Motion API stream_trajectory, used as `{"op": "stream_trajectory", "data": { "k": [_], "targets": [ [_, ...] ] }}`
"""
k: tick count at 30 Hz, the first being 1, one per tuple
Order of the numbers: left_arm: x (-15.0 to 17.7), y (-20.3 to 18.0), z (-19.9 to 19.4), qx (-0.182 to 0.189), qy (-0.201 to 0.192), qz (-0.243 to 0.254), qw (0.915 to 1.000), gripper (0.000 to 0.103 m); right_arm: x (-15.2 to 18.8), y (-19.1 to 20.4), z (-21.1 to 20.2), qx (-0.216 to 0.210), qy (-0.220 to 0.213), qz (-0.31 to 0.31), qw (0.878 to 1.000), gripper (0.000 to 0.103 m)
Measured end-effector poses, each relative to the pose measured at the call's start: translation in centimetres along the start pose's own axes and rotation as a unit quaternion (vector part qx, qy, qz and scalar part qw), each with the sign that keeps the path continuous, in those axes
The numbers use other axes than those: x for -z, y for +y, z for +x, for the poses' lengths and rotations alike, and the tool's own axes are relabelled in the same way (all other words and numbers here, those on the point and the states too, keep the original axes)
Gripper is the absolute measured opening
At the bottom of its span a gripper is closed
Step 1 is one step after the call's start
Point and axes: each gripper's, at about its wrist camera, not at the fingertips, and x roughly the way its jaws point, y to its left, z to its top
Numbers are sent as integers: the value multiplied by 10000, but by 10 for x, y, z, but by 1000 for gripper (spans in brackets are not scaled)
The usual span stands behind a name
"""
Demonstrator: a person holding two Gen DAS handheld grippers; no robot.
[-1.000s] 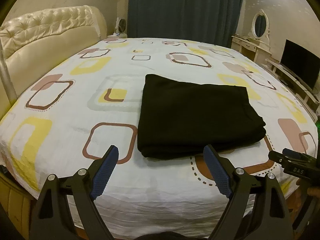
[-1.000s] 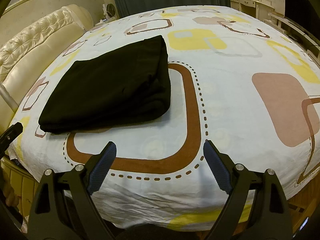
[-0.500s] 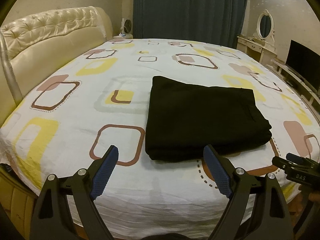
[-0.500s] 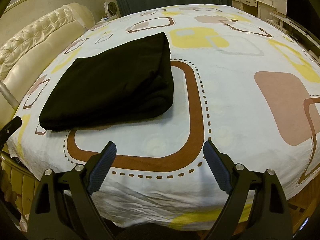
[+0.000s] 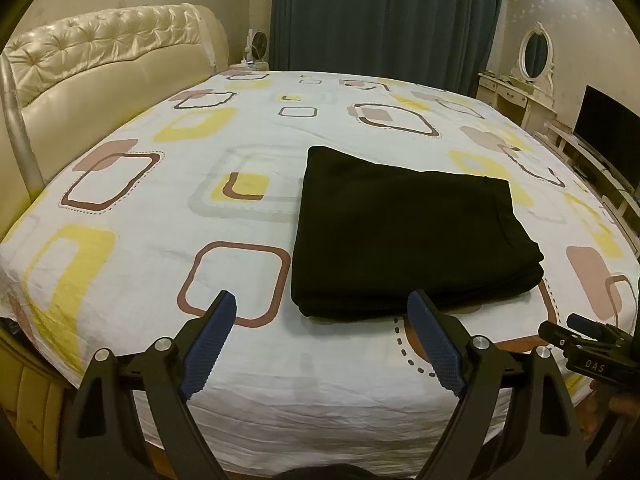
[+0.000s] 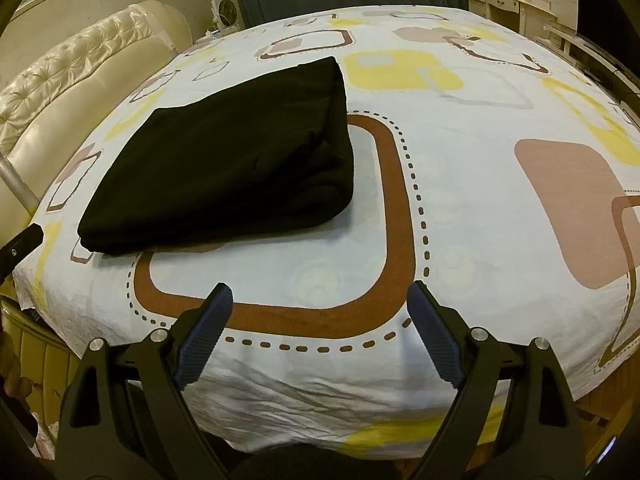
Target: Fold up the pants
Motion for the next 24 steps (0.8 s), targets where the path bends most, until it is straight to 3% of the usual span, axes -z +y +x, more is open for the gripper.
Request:
{"op": "stream_trajectory", "data": {
  "k": [11, 14, 16, 19, 24],
  "targets": [
    [-2, 2, 2, 62, 111, -216, 9997, 90, 2, 2, 3, -17, 38, -28, 10000, 89],
    [1, 5, -7, 71, -202, -344, 9992, 90, 3, 2, 4, -47, 43, -33, 10000, 89],
    [-1, 1, -12, 131, -304, -154, 9993, 90, 3, 2, 5, -75, 59, -35, 9999, 89],
    [-4, -2, -17, -42, -398, 12, 9992, 90, 3, 2, 4, -130, 99, 1, 9999, 89],
    [-28, 20, -4, -212, -273, -199, 9992, 90, -14, -6, -3, -357, 37, 160, 9992, 89]
  ]
}}
